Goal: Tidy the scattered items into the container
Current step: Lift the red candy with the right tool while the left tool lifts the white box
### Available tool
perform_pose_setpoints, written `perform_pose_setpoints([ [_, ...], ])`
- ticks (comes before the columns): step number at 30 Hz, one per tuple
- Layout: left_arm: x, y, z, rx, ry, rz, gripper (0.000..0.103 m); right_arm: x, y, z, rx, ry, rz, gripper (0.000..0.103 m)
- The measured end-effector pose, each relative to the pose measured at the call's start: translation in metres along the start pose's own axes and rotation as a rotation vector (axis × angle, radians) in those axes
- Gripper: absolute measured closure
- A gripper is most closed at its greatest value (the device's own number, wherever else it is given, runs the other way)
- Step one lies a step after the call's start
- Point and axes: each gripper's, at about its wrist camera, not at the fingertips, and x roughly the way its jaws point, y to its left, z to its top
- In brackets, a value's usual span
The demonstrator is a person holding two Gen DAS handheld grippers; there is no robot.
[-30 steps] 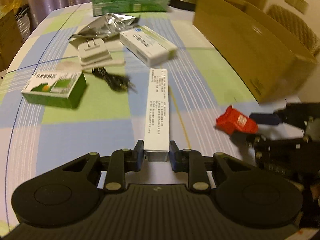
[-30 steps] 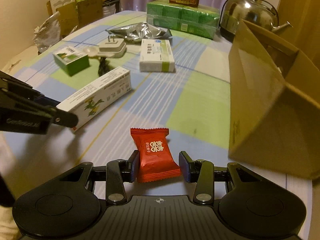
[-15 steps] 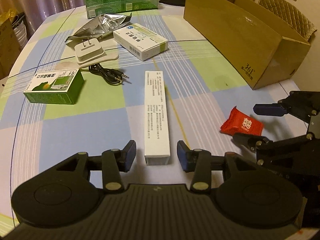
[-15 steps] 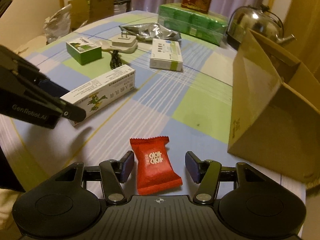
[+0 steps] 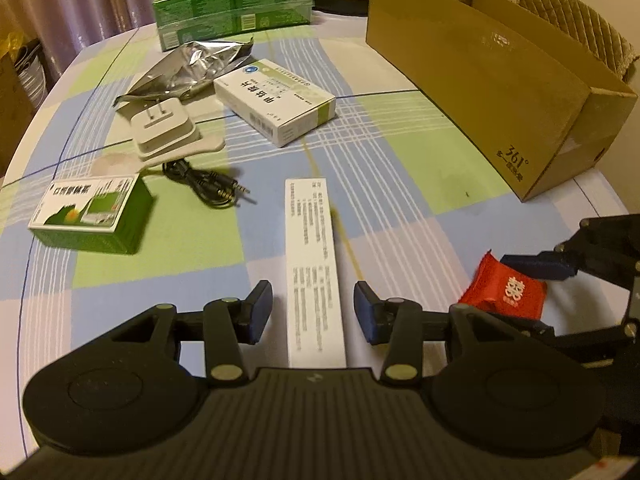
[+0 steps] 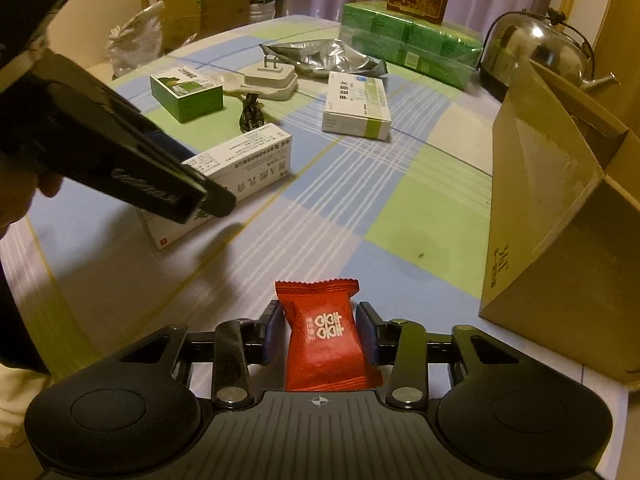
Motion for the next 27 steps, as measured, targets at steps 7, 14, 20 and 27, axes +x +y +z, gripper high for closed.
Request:
perform_pose_setpoints([
  [7, 0.003, -0.003, -0.005, 0.016, 0.020, 0.009, 0.081, -0.002, 0.001, -0.001, -0.004, 0.001, 0.001, 0.076],
  [14, -0.009, -0.009, -0.020, 0.026, 0.022, -0.006, 0.081, -0.013, 0.001, -0.003, 0.023, -0.008, -0.016, 0.078],
  [20, -0.025, -0.013, -0.027, 0.036, 0.010, -0.008, 0.081, -0.029, -0.001, -0.005, 0.057, -0.028, -0.028, 0.079],
  [27, -0.039, -0.018, -0.030, 0.052, -0.005, -0.005, 0.081, -0.043, 0.001, -0.010, 0.077, -0.040, -0.041, 0.079],
])
